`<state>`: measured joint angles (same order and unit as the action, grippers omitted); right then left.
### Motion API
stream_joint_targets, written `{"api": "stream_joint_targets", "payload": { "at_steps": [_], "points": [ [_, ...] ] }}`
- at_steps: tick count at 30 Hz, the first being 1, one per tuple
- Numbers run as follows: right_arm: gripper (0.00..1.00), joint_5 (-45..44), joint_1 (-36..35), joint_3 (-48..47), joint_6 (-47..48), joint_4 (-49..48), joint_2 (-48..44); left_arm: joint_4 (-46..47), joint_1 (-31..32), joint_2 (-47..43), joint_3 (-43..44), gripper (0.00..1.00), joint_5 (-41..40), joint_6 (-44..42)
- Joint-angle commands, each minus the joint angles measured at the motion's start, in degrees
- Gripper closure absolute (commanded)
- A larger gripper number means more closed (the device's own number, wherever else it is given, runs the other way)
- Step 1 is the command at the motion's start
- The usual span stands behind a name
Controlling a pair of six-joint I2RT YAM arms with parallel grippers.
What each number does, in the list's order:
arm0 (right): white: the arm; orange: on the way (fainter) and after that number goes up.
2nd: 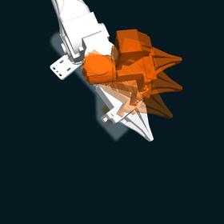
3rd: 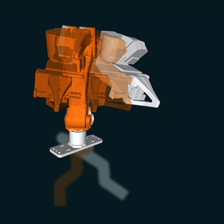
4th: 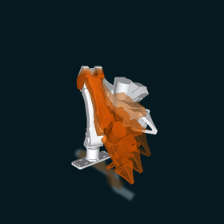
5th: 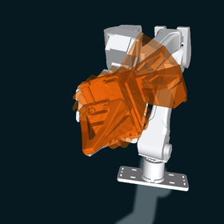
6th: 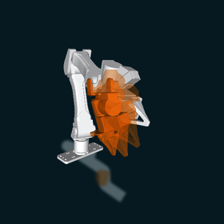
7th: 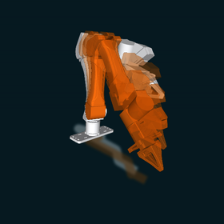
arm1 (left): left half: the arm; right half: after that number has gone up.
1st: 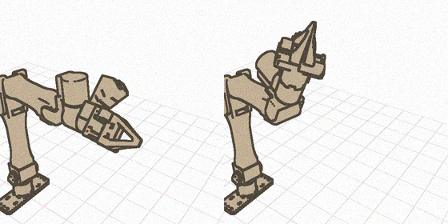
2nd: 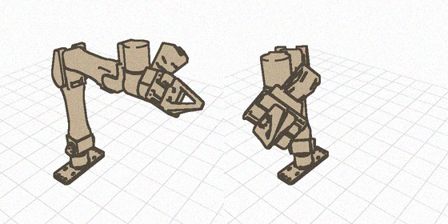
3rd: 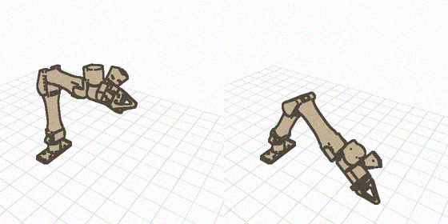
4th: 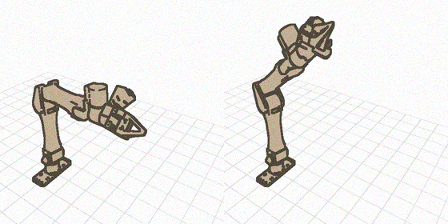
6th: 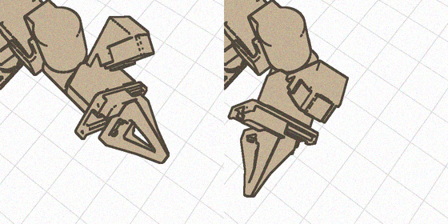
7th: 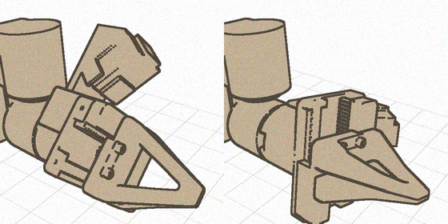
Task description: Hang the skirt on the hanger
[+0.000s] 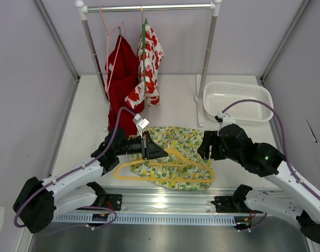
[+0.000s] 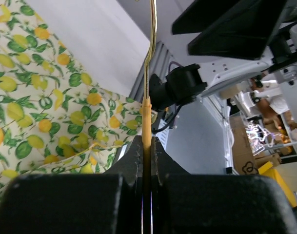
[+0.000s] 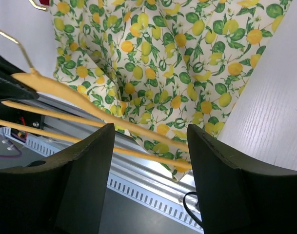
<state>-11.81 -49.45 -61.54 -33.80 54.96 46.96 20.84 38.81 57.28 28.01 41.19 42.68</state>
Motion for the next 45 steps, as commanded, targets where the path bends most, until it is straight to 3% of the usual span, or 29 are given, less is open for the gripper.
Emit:
{"api": "stream_joint_targets", "payload": {
  "at_steps": [1, 5, 8, 9, 13, 17, 24, 30, 38, 41, 42, 45],
  "points": [
    [0.3, -0.57, -0.38, -2.01, 1.63, 1.02, 1.46, 13.59, 0.65, -0.59, -3.47, 1.0, 3.81, 6.71],
    [0.26, -6.2, 1.8, -0.78, 1.8, -0.54, 6.12, 18.71, 1.53, 1.17, -5.24, 1.0, 4.43, 9.62],
    [0.25, 2.0, 12.15, 2.38, 5.39, -6.41, 10.95, 17.05, 2.59, 1.35, -5.33, 1.0, 4.6, 8.57],
    [0.25, 4.67, 18.45, 4.04, 6.46, -8.53, 12.27, 15.65, 3.2, 0.39, -5.33, 1.0, 3.99, 7.78],
    [0.23, 11.02, 25.44, 5.64, 8.14, -15.4, 20.26, 8.96, 3.56, -0.24, -4.55, 1.0, 2.66, 5.4],
    [0.2, 14.54, 25.9, 6.78, 7.26, -20.67, 28.43, 10.09, 3.82, -0.5, -7.52, 1.0, 1.62, 6.02],
    [0.16, 11.91, 26.95, 8.45, 6.2, -25.25, 38.8, 13.79, 3.82, 0.29, -10.34, 1.0, 0.65, 7.69],
    [0.15, 4.19, 27.3, 5.65, 6.2, -25.08, 44.53, 12.65, 3.82, -0.41, -10.52, 1.0, 0.03, 6.81],
    [0.16, 4.08, 30.73, 4.85, 6.2, -28.41, 49.19, 11.59, 3.82, -1.82, -10.7, 1.0, 1.35, 6.81],
    [0.32, 6.53, 30.56, 3.27, 6.82, -30.34, 51.82, 11.15, 3.82, -1.82, -10.87, 1.0, 1.35, 6.63],
    [0.51, 7.06, 30.21, 2.66, 7.17, -30.61, 52.61, 11.24, 3.82, -1.64, -10.87, 1.0, 1.35, 6.63],
    [0.87, 4.79, 25.13, -2.16, 7.87, -29.13, 54.37, 11.33, 3.82, -1.29, -11.05, 1.0, 0.83, 6.54]
  ]
}}
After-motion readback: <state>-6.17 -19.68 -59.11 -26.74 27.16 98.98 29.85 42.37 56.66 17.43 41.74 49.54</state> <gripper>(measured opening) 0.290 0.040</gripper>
